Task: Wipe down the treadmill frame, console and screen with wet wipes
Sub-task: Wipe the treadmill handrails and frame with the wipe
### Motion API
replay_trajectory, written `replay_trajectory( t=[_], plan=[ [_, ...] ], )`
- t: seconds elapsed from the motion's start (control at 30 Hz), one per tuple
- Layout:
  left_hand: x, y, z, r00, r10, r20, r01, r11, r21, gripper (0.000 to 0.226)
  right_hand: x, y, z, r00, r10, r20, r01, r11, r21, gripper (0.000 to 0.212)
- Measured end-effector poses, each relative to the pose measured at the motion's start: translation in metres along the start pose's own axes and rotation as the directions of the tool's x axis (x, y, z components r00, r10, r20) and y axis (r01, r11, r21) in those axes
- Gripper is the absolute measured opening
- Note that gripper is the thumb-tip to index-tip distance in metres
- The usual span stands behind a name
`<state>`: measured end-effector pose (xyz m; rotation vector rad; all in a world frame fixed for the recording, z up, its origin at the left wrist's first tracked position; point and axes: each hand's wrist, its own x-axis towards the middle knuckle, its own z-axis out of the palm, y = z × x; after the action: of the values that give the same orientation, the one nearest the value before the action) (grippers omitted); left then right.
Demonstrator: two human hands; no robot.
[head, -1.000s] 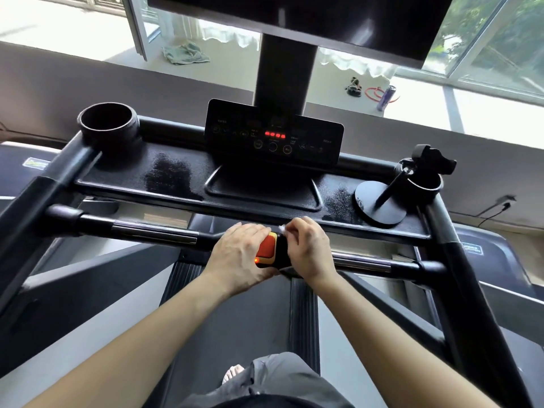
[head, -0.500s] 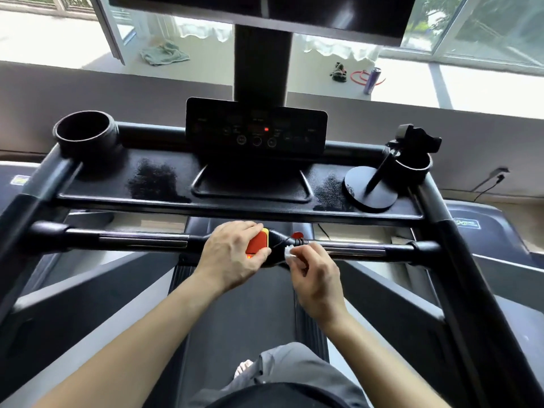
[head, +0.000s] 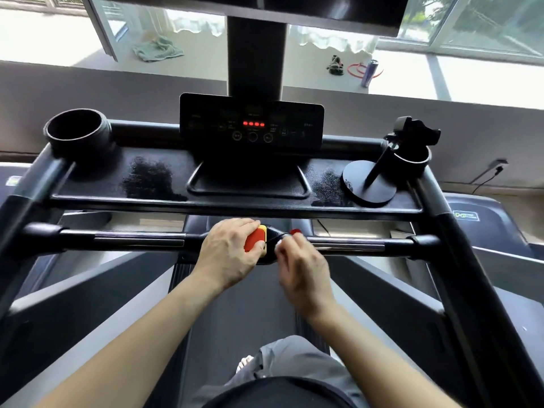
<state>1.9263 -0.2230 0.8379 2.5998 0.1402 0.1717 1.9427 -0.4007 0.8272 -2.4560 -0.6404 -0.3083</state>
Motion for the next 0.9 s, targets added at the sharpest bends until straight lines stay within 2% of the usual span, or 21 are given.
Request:
replay_trajectory(
  t=[0.1, 0.17, 0.27, 0.33, 0.43, 0.5, 0.57, 0.67, 0.7, 0.8, 0.9],
  plan=[
    [0.000, 0.001, -0.001, 1.000, 0.000, 0.012, -0.001, 1.000, 0.008, 0.059, 0.027, 0.017, -0.005, 0.981, 0.172, -0.085, -0.172, 0.985, 0.000, 0.011],
    [-0.001, 0.001, -0.002, 1.000, 0.003, 0.017, -0.004, 1.000, 0.009, 0.060, 0.023, 0.003, 0.001, 0.984, 0.159, -0.084, -0.157, 0.987, 0.034, 0.011],
    [-0.002, -0.001, -0.004, 1.000, 0.009, 0.026, -0.010, 1.000, 0.020, 0.068, -0.005, -0.026, 0.010, 0.999, 0.025, 0.046, -0.030, 0.994, 0.104, 0.015],
    [-0.001, -0.002, -0.005, 0.999, 0.013, 0.044, -0.014, 1.000, 0.019, 0.067, -0.003, -0.016, 0.007, 0.999, -0.009, 0.054, 0.005, 0.997, 0.081, 0.012],
    [-0.001, -0.006, -0.007, 0.995, 0.026, 0.092, -0.025, 1.000, -0.012, 0.071, 0.019, 0.012, -0.006, 0.995, 0.102, -0.001, -0.102, 0.994, 0.030, 0.010],
    [-0.003, -0.009, -0.011, 0.995, 0.024, 0.100, -0.020, 0.999, -0.040, 0.081, 0.025, 0.016, -0.011, 0.990, 0.129, 0.053, -0.131, 0.991, 0.031, 0.012],
    [-0.009, -0.017, -0.018, 0.998, -0.017, 0.055, 0.019, 0.999, -0.044, 0.089, 0.030, 0.012, -0.014, 0.987, 0.116, 0.108, -0.126, 0.988, 0.090, 0.012],
    [-0.022, -0.033, -0.027, 0.996, -0.088, -0.036, 0.089, 0.995, 0.045, 0.101, 0.051, 0.011, -0.017, 0.988, 0.157, 0.018, -0.157, 0.971, 0.179, 0.008],
    [-0.026, -0.038, -0.029, 0.994, -0.105, -0.040, 0.108, 0.991, 0.074, 0.103, 0.058, 0.010, -0.016, 0.988, 0.155, 0.014, -0.156, 0.973, 0.170, 0.006],
    [-0.034, -0.045, -0.030, 0.991, -0.131, -0.034, 0.134, 0.985, 0.110, 0.096, 0.063, 0.002, -0.004, 0.982, 0.120, 0.145, -0.125, 0.992, 0.026, 0.013],
    [-0.038, -0.051, -0.027, 0.994, -0.098, -0.040, 0.101, 0.990, 0.094, 0.084, 0.062, -0.004, 0.004, 0.969, 0.175, 0.173, -0.171, 0.985, -0.035, 0.020]
  ],
)
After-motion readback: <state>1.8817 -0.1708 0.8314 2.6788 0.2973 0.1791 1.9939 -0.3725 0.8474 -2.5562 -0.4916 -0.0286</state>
